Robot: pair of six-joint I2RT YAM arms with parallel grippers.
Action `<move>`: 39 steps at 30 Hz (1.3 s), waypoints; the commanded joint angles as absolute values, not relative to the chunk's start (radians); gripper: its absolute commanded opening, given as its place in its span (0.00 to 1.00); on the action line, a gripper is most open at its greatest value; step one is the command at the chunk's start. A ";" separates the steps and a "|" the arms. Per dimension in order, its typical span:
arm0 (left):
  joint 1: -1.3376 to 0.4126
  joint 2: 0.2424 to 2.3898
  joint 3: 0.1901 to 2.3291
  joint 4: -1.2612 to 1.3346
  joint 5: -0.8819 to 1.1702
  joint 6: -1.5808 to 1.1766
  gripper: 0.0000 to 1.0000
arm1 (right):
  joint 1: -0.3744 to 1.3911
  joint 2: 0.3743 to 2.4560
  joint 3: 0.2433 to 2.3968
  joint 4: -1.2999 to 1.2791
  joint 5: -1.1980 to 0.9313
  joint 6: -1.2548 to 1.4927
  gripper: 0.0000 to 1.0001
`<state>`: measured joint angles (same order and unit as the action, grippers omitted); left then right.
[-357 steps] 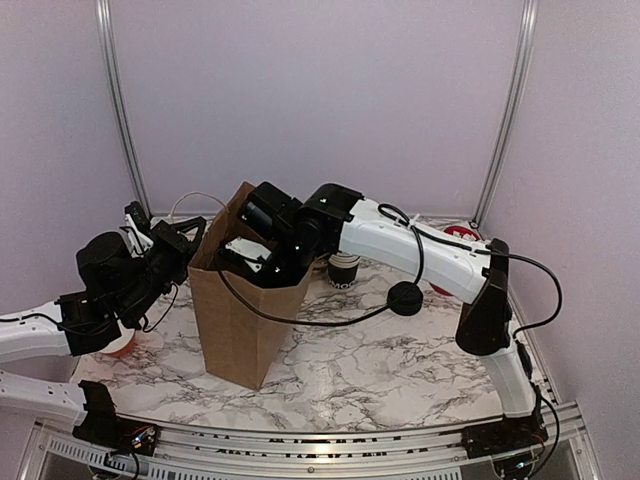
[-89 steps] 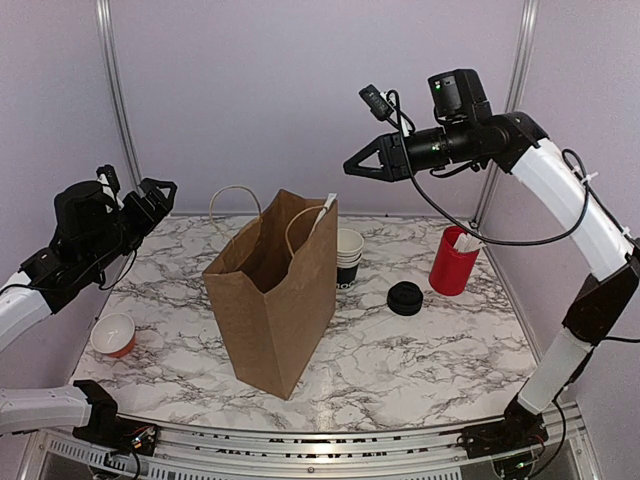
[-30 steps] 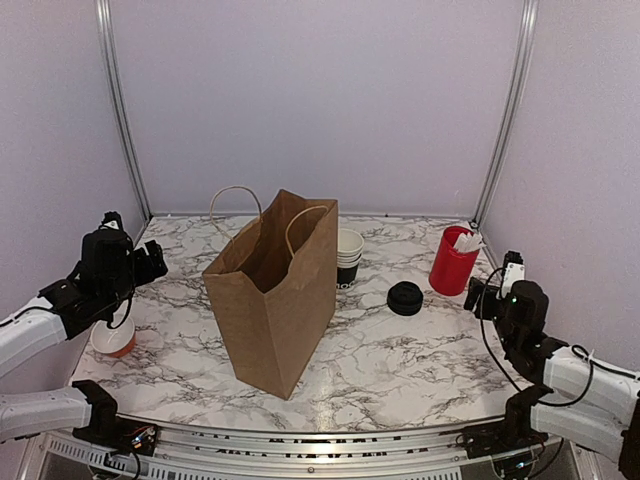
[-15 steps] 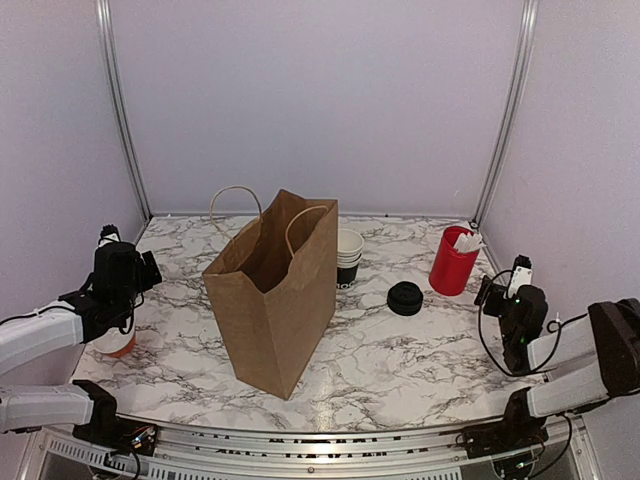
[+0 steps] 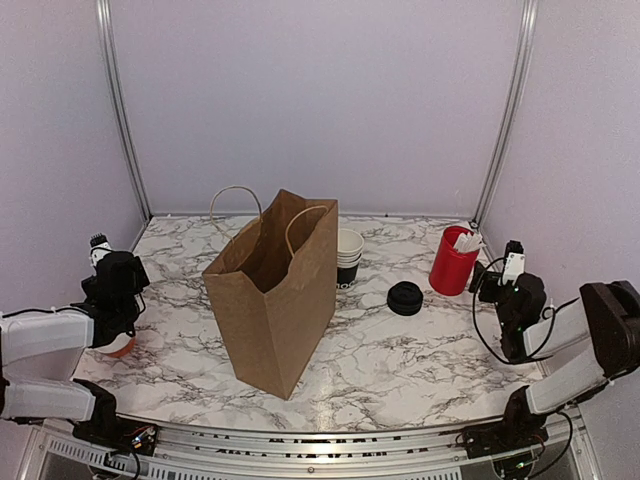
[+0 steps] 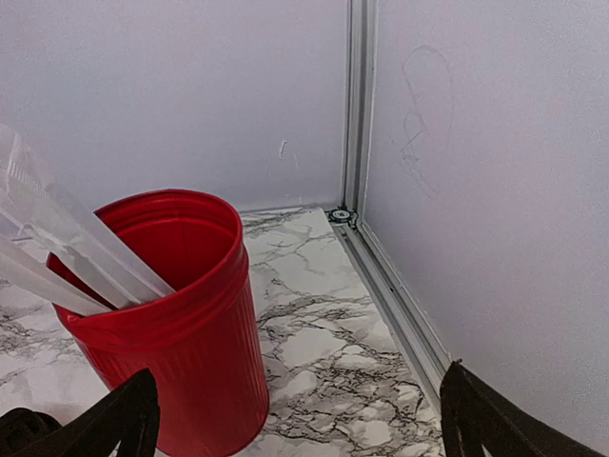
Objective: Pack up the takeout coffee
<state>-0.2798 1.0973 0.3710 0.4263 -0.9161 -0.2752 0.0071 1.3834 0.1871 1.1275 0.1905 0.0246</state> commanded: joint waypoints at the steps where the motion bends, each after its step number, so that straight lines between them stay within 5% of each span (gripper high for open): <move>1: -0.227 1.128 0.319 0.623 -0.963 -0.242 0.99 | -0.016 1.386 0.213 1.140 0.178 0.023 1.00; 10: -0.181 1.344 0.257 1.025 -0.896 -0.124 0.99 | -0.046 1.395 0.177 1.227 0.108 -0.015 1.00; 15: -0.179 1.443 0.237 1.231 -0.764 -0.016 0.99 | -0.046 1.641 0.093 1.674 0.050 -0.028 1.00; 24: -0.080 1.512 0.216 1.284 -0.383 -0.025 0.99 | -0.039 1.607 0.230 1.369 -0.076 -0.080 1.00; 39: -0.054 1.528 0.235 1.270 -0.324 -0.031 0.99 | -0.021 1.601 0.235 1.349 -0.034 -0.089 1.00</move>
<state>-0.0624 1.5238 0.2268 1.2503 -0.3431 -0.0227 -0.0299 1.6024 0.2218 1.3521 -0.0429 -0.0807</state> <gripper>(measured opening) 0.993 0.997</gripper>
